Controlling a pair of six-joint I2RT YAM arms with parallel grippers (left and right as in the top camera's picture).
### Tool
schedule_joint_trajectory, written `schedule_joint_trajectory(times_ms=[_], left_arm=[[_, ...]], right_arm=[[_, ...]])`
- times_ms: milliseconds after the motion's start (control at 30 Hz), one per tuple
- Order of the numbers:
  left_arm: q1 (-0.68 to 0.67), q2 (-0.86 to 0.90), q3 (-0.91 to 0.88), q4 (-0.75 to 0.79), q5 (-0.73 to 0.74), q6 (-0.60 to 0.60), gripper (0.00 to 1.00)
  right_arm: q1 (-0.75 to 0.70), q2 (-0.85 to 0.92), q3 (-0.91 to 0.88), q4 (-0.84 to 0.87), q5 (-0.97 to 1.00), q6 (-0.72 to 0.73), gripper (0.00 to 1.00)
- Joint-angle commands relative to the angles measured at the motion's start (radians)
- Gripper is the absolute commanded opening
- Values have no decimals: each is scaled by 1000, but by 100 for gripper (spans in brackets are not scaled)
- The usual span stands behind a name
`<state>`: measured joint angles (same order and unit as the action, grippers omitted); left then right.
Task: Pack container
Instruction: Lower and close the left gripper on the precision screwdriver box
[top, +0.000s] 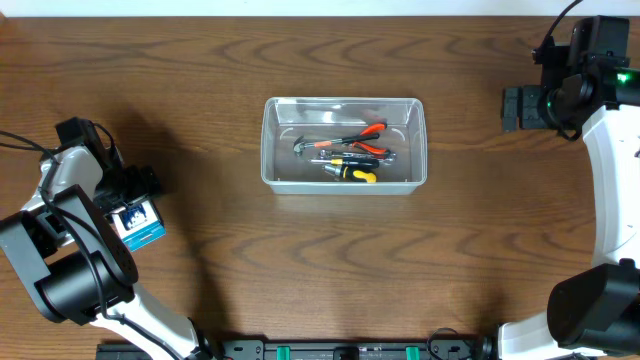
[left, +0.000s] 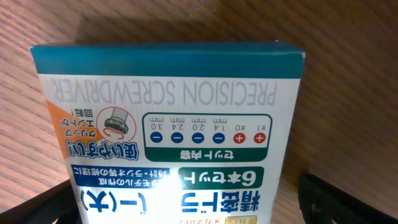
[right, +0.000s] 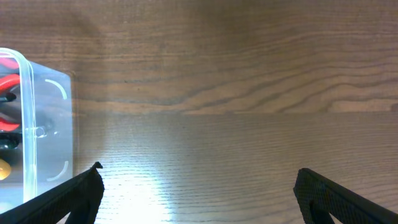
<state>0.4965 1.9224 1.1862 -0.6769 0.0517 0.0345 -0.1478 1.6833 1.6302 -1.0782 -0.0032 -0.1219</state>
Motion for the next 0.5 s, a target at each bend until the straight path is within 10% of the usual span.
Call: schedule_joint_trajectory(times_ms=[0, 467], left_arm=[[5, 46, -5, -5, 20, 10, 99], [5, 46, -5, -11, 20, 10, 76]], right_arm=[[-9, 2, 2, 0, 7, -14, 99], [-9, 2, 2, -1, 7, -14, 99]])
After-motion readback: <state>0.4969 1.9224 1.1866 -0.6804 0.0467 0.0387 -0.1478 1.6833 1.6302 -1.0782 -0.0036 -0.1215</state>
